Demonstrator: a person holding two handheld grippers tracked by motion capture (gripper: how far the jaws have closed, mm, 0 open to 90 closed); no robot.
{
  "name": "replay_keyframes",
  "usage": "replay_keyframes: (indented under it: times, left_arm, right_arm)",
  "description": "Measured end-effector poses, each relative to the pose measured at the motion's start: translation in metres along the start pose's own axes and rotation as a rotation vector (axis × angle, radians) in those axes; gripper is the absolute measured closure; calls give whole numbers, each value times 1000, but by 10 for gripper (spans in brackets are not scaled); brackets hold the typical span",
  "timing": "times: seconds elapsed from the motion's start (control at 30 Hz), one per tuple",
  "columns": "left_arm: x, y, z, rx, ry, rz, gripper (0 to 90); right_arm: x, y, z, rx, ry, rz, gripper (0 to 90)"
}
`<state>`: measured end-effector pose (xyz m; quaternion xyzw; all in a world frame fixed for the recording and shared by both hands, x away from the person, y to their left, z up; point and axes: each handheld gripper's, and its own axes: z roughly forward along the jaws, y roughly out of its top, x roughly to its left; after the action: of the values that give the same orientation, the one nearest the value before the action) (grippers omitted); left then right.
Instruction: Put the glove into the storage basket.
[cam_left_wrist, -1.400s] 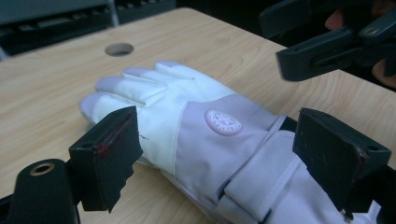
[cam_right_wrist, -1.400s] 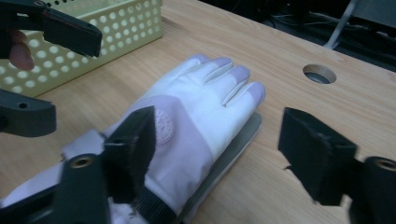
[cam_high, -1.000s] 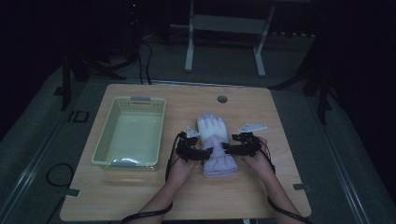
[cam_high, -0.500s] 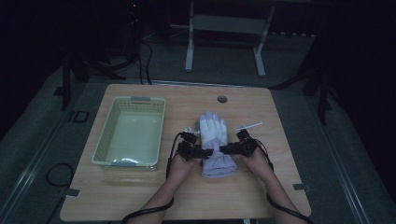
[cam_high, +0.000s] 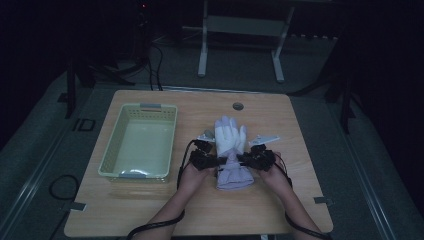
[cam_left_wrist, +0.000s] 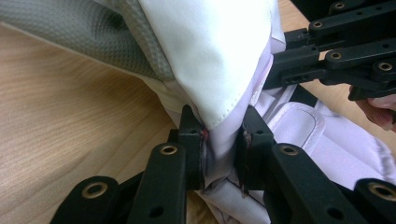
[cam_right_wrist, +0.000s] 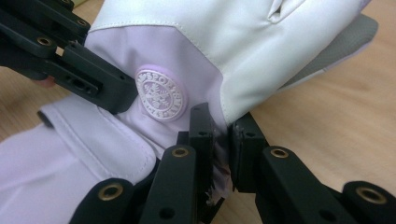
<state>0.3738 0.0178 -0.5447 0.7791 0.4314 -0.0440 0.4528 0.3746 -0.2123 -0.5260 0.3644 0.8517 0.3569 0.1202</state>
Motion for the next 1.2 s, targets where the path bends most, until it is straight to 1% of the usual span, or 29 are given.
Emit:
replay_keyframes:
  times: [0.07,0.17,0.23,0.27,0.33,0.4,0.43,0.5,0.6,0.67,0.83,0.9,1.03,1.17,1.2]
  left_arm:
    - [-3,3,-5,-7,-7,6,761]
    - [-11,10,-15,-13,-7,40,766]
    - [-15,14,-21,-15,-8,59,768]
    - [-17,16,-25,-16,-10,65,771]
    - [-21,19,-30,-17,-14,72,771]
    - [-25,24,-37,-16,-13,83,771]
    - [-26,25,-39,-13,-15,88,772]
    - [-26,30,-47,-12,-20,106,772]
    - [-27,36,-57,-12,-22,122,773]
    - [-29,39,-65,-16,-14,139,773]
    - [-25,47,-86,-24,-5,153,773]
    - [-22,49,-95,-23,3,161,773]
    - [-15,55,-116,-18,26,164,772]
    - [-6,58,-135,-10,45,173,772]
    - [-4,59,-141,-15,53,174,772]
  right_arm:
    - [4,4,-6,-15,-18,-13,814]
    - [7,9,-15,-40,-27,-21,815]
    - [9,13,-21,-54,-25,-27,815]
    - [10,14,-24,-64,-23,-21,815]
    - [12,17,-30,-80,-22,-29,814]
    - [15,21,-35,-88,-25,-25,814]
    - [18,23,-38,-96,-37,-30,814]
    - [22,27,-42,-105,-44,-36,815]
    - [26,34,-49,-129,-41,-41,815]
    - [30,39,-52,-147,-44,-46,815]
    - [40,55,-54,-172,-39,-41,815]
    - [45,63,-53,-175,-39,-47,815]
    - [57,81,-48,-184,-33,-47,815]
    - [67,97,-42,-195,-18,-43,815]
    - [70,101,-40,-195,-15,-46,815]
